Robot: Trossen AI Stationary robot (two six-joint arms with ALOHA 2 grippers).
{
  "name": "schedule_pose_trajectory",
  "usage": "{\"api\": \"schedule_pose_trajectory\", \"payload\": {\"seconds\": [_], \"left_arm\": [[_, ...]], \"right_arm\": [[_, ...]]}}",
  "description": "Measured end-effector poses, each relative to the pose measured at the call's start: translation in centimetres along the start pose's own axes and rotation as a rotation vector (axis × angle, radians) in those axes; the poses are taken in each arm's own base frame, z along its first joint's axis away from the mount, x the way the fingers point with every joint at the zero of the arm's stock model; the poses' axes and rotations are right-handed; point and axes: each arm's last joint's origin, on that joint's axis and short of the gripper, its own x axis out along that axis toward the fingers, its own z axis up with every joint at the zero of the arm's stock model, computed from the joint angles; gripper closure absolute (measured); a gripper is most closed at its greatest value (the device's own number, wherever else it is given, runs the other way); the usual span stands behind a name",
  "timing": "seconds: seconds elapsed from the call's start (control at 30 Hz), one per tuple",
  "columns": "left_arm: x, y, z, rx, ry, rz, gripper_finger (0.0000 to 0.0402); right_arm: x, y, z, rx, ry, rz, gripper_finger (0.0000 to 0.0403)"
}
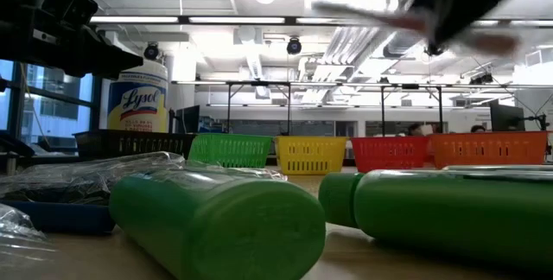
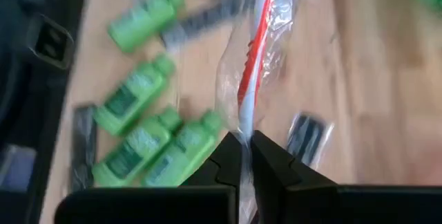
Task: Pick & Place Travel size toiletries
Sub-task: Put the orange toothbrush into the black bin
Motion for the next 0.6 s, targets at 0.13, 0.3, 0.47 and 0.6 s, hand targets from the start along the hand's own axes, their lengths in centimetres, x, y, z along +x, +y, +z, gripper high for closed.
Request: {"api": "schedule_pose_trajectory", "payload": {"seconds": [0.13,0.3,0.47,0.6], "left_arm": [[0.0,0.0,0.0,0.001,-0.001,0.0,0.0401],[0.0,0.0,0.0,0.0,-0.001,0.0,0.0401],[0.0,0.0,0.0,0.0,-0.001,0.0,0.0401],[0.0,0.0,0.0,0.0,0.0,-0.001,0.0402]], "right_arm": [[-2.7,-0.9,0.3,-0.052,-0.121,0.036,0.0393],[-5.1,-2.2,-0.4,-0.122,-0.254,0.068,0.0392],[-6.5,-3.7,-1.7,-0.137,-0.364,0.069,0.0393],[-7.3,-4.8,-2.8,-0.146,-0.426,0.025,0.0393]]}}
